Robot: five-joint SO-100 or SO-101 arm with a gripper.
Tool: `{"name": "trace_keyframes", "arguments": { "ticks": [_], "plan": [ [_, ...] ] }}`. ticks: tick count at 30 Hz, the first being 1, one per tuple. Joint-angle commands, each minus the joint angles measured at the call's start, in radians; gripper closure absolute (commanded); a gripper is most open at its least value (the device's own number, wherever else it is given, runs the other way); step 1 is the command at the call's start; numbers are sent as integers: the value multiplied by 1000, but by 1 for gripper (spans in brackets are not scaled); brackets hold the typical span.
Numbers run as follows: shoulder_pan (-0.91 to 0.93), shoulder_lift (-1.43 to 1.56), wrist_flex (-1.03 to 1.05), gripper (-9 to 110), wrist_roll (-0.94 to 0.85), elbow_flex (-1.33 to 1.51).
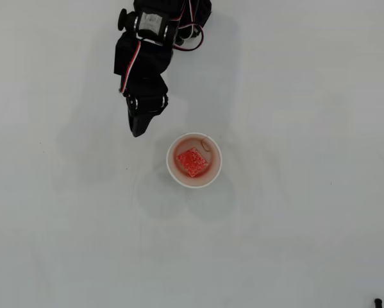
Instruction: Grasp a red cube and put it in the cup.
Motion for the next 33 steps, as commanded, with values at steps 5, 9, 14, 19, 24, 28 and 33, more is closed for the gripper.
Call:
{"name": "trace_keyframes", "arguments": {
  "ticks": [5,9,14,19,24,28,33],
  "plan": [
    [72,63,40,101,158,6],
    [74,114,115,101,189,6],
    [51,213,202,101,193,46],
    [9,250,272,101,193,77],
    [-74,276,336,101,192,101],
    [-124,276,400,101,193,100],
    [-150,278,414,101,196,133]
  ]
}}
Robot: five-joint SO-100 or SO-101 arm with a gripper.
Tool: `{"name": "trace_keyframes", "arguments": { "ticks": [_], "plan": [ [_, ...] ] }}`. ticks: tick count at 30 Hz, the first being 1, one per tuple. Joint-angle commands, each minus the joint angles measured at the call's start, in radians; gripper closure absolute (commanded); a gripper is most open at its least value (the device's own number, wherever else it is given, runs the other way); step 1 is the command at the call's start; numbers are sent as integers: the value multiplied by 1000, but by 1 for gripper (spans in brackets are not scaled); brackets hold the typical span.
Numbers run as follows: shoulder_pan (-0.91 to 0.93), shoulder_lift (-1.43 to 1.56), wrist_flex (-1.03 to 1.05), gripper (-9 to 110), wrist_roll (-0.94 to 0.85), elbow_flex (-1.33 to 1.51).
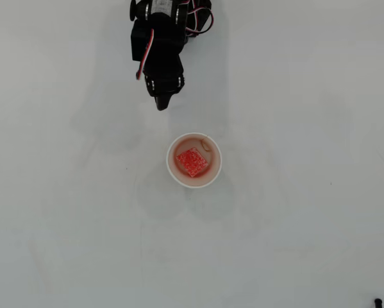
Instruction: Grasp a red cube and put it in the cup.
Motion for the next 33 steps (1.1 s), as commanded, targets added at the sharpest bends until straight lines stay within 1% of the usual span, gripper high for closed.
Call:
{"name": "trace_keyframes", "arguments": {
  "ticks": [1,9,14,20,33],
  "plan": [
    [-12,2,-6,101,17,20],
    [-9,2,-186,101,104,153],
    [-8,2,-249,101,173,196],
    [-72,3,-270,101,229,232],
    [-92,3,-262,101,229,290]
  ]
}}
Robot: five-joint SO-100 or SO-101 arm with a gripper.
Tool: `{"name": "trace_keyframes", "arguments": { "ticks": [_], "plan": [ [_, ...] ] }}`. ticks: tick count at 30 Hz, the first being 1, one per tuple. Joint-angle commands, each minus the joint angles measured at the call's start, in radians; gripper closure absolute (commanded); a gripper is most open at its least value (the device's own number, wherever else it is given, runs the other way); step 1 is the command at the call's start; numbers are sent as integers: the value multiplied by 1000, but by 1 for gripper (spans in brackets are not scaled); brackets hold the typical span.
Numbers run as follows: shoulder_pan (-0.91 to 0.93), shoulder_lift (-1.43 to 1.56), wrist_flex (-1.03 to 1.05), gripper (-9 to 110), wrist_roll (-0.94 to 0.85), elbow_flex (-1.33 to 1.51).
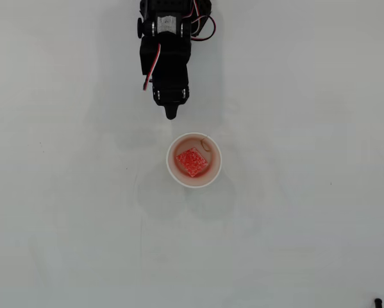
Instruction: Grasp a red cube and put it in the cup.
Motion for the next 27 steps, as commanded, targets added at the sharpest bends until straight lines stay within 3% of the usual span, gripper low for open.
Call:
{"name": "trace_keyframes", "arguments": {
  "ticks": [1,9,17,22,27],
  "plan": [
    [-2,8,-14,101,9,34],
    [6,8,-66,101,15,49],
    [26,9,-201,101,144,83],
    [87,8,-204,101,399,83],
    [103,8,-199,101,399,83]
  ]
}}
